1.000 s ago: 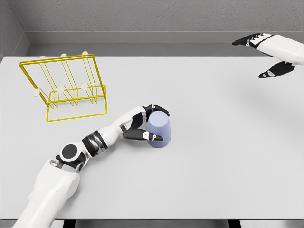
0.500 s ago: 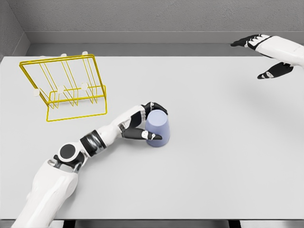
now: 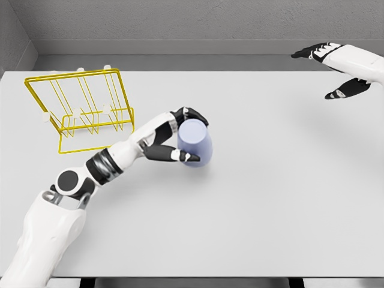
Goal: Place the cup on the cup holder with both arms
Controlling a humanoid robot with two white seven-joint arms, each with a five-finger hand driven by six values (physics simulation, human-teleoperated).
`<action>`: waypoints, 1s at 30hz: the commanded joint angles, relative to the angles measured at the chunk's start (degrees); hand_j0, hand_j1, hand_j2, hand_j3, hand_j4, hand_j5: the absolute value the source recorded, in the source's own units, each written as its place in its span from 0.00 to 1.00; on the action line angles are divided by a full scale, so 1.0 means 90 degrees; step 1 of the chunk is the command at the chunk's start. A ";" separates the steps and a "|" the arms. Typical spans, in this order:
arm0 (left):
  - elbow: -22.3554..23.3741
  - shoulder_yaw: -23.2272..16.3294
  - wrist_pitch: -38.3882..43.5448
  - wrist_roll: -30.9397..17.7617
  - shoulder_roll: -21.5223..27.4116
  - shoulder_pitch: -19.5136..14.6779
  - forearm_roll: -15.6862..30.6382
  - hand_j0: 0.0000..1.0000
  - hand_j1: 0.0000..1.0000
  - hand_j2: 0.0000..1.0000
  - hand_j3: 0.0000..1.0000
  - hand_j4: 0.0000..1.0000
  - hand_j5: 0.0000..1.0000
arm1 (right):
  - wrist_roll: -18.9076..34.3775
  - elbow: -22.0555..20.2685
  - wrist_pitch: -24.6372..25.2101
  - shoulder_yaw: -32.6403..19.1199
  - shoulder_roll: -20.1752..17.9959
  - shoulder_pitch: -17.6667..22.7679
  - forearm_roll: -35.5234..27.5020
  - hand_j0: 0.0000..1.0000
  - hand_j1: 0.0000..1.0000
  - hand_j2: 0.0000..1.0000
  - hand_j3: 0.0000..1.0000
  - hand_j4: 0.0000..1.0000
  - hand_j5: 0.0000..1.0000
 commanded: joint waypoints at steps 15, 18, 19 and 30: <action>-0.0691 0.0300 0.0173 0.0003 0.0880 -0.0313 0.1012 0.38 0.38 0.38 0.38 0.38 0.38 | -0.0004 -0.0001 0.0000 -0.0015 0.0022 0.0000 -0.0039 1.00 1.00 1.00 1.00 1.00 1.00; -0.0681 0.0320 0.0349 0.0003 0.1056 -0.0547 0.1149 0.38 0.38 0.38 0.38 0.38 0.38 | -0.0004 -0.0001 0.0000 -0.0006 0.0022 0.0000 -0.0039 1.00 1.00 1.00 1.00 1.00 1.00; -0.0681 0.0330 0.0378 0.0003 0.1104 -0.0596 0.1149 0.38 0.38 0.38 0.38 0.38 0.38 | -0.0004 -0.0001 0.0000 -0.0015 0.0022 0.0000 -0.0039 1.00 1.00 1.00 1.00 1.00 1.00; -0.0701 0.0545 0.0447 0.0003 0.1622 -0.0947 0.1598 0.38 0.38 0.38 0.38 0.38 0.38 | -0.0004 0.0009 0.0000 -0.0006 0.0081 0.0000 -0.0039 1.00 1.00 1.00 1.00 1.00 1.00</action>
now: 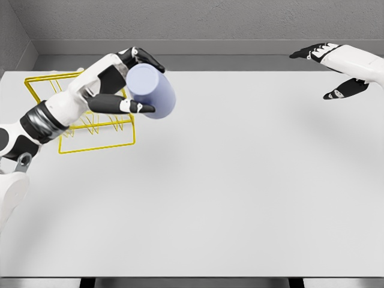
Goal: Place the cup on the cup holder with both arms
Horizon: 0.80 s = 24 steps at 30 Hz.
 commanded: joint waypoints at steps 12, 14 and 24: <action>0.0054 0.0628 0.0711 0.0008 0.0402 -0.0088 0.0082 0.38 0.38 0.38 0.38 0.38 0.38 | 0.0006 0.0007 0.0000 -0.0013 0.0100 0.0020 -0.0039 1.00 1.00 1.00 1.00 1.00 1.00; 0.0083 0.0638 0.0720 0.0008 0.0470 -0.0088 0.0082 0.38 0.38 0.38 0.38 0.38 0.38 | 0.0006 0.0007 0.0000 -0.0013 0.0119 0.0020 -0.0039 1.00 1.00 1.00 1.00 1.00 1.00; 0.0161 0.0902 0.0906 0.0008 0.0607 -0.0176 0.0082 0.38 0.38 0.38 0.38 0.38 0.38 | 0.0006 0.0007 0.0000 -0.0013 0.0119 0.0020 -0.0039 1.00 1.00 1.00 1.00 1.00 1.00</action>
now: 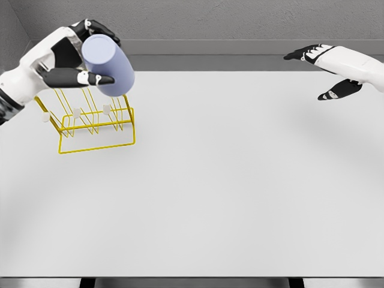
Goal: Place the cup on the cup holder with both arms
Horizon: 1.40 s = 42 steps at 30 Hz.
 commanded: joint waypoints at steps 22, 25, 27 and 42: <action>0.0218 0.0024 0.0127 0.0007 0.0359 0.0342 0.0023 0.38 0.38 0.38 0.38 0.38 0.38 | 0.0035 0.0000 0.0000 -0.0013 0.0022 0.0020 -0.0029 1.00 1.00 1.00 1.00 1.00 1.00; 0.0228 0.0024 0.0137 0.0007 0.0350 0.0410 -0.0016 0.38 0.38 0.38 0.38 0.38 0.38 | 0.0035 0.0000 0.0000 -0.0013 0.0022 0.0020 -0.0029 1.00 1.00 1.00 1.00 1.00 1.00; 0.0218 0.0024 0.0127 0.0007 0.0350 0.0430 -0.0026 0.38 0.38 0.38 0.38 0.38 0.38 | 0.0035 0.0000 0.0000 -0.0013 0.0022 0.0020 -0.0029 1.00 1.00 1.00 1.00 1.00 1.00; 0.0120 0.0043 0.0391 0.0007 0.0350 0.0606 0.0023 0.93 0.93 0.93 0.93 0.93 0.93 | 0.0035 0.0000 0.0000 -0.0013 0.0022 0.0020 -0.0029 1.00 1.00 1.00 1.00 1.00 1.00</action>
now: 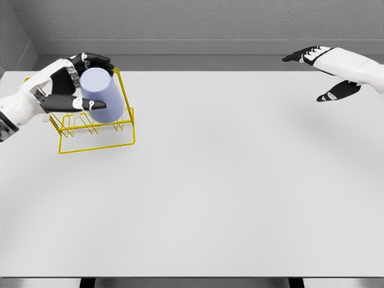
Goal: Place the cup on the cup holder with both arms
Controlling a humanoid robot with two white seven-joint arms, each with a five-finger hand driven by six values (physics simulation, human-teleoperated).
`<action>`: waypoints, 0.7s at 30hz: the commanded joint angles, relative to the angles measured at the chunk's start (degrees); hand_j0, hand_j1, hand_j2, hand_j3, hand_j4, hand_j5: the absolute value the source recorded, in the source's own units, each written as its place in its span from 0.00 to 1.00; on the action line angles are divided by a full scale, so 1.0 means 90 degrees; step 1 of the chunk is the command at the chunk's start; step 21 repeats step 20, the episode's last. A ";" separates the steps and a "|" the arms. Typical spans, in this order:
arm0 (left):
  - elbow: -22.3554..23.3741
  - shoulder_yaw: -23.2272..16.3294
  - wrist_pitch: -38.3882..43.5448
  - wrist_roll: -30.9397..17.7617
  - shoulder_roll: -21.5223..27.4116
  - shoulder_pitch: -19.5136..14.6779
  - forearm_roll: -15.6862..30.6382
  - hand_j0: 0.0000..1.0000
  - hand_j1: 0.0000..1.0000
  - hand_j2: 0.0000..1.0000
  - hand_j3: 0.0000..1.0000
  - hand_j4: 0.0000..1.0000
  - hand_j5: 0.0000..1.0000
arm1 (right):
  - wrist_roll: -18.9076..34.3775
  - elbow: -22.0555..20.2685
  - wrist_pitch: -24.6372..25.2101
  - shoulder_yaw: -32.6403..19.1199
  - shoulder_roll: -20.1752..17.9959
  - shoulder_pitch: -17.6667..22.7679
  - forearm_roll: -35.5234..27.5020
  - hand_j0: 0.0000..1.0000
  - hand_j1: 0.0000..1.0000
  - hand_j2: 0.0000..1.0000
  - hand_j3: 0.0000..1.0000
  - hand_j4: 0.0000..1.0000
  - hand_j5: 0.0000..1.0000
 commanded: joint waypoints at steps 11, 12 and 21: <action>-0.0258 0.0116 0.0024 0.0001 0.0172 0.0117 0.0136 1.00 1.00 1.00 1.00 1.00 1.00 | -0.0004 -0.0001 0.0000 -0.0013 0.0030 0.0000 -0.0039 1.00 1.00 1.00 1.00 1.00 1.00; -0.0385 0.0194 0.0024 0.0001 0.0192 0.0215 0.0214 1.00 1.00 1.00 1.00 1.00 1.00 | -0.0004 -0.0001 0.0000 -0.0013 0.0030 0.0000 -0.0039 1.00 1.00 1.00 1.00 1.00 1.00; -0.0737 0.0419 0.0082 0.0001 0.0446 0.0635 0.0595 1.00 1.00 1.00 1.00 1.00 1.00 | 0.0006 -0.0001 0.0000 -0.0013 0.0030 0.0000 -0.0039 1.00 1.00 1.00 1.00 1.00 1.00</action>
